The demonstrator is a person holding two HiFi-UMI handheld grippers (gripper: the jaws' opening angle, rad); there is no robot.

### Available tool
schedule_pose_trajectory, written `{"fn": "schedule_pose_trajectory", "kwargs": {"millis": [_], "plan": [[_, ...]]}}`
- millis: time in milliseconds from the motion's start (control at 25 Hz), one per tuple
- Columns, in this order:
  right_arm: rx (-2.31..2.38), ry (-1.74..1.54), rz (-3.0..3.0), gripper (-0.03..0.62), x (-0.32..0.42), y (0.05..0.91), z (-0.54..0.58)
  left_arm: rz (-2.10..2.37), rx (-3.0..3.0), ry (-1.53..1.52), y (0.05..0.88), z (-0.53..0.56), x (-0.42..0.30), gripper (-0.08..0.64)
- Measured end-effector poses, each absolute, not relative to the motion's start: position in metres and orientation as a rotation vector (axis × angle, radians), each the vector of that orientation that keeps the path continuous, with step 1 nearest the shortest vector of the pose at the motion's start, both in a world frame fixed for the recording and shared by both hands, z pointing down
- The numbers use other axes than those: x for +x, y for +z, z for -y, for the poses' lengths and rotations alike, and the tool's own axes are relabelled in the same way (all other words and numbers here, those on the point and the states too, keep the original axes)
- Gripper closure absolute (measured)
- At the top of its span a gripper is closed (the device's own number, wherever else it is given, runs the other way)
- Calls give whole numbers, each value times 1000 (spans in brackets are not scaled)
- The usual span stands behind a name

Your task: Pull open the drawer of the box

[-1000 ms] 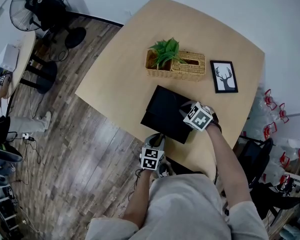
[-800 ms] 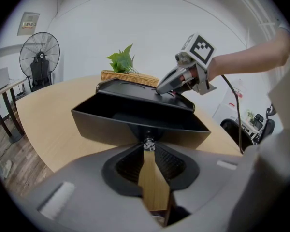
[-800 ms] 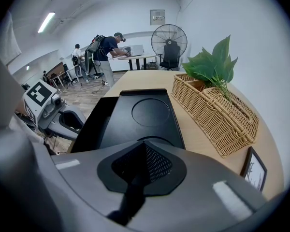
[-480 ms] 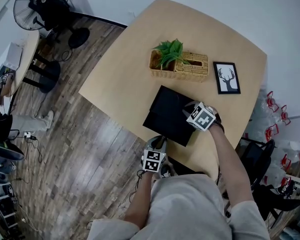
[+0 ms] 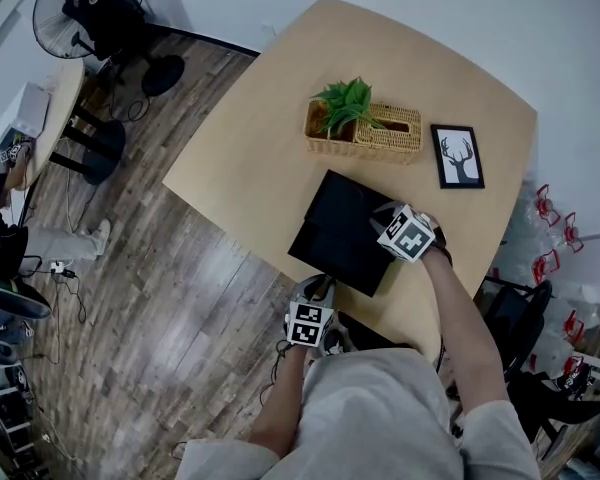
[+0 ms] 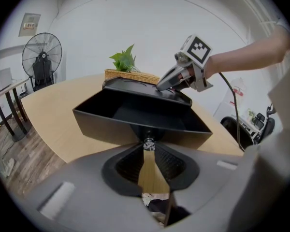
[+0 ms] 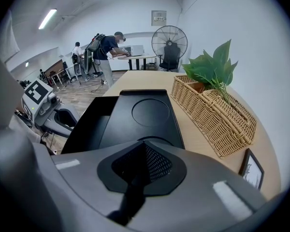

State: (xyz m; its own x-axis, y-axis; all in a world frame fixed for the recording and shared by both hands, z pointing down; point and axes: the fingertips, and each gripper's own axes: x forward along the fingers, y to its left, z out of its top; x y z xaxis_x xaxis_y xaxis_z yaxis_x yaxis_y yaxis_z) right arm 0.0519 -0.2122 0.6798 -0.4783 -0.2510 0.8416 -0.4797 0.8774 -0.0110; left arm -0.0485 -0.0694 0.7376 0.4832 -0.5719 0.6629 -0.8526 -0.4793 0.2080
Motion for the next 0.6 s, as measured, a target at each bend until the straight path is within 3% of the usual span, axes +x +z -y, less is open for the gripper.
{"fn": "schedule_pose_trajectory", "kwargs": {"millis": [600], "plan": [[528, 308, 2092, 591, 53, 684, 213, 1172, 2198, 719, 745, 55, -54, 433]]}}
